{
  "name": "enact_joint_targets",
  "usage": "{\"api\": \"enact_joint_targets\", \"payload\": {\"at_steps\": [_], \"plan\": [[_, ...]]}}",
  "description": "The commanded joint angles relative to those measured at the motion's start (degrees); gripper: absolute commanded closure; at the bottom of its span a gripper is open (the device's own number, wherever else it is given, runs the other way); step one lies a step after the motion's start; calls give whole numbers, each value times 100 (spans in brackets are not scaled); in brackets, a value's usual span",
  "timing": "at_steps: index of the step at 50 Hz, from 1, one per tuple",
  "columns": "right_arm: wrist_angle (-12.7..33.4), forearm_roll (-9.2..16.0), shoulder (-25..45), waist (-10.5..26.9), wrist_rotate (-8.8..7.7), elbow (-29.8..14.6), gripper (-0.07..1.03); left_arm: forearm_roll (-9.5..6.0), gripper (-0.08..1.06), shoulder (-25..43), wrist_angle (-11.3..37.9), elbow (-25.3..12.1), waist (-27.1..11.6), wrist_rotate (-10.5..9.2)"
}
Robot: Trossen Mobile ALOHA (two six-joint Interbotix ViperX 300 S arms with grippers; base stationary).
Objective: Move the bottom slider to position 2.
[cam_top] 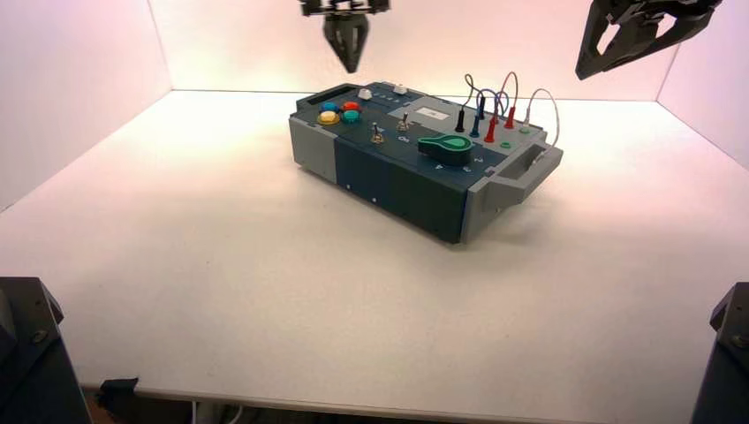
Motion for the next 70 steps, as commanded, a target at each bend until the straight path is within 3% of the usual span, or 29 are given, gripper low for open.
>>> {"api": "enact_joint_targets", "payload": {"at_steps": [1, 70], "plan": [[-26, -9, -26, -35, -9, -132, 55, -18, 101, -220, -9, -149, -18, -26], [-35, -9, -35, -35, -9, -132, 55, -123, 101, 88, 132, 97, -141, -44]]}}
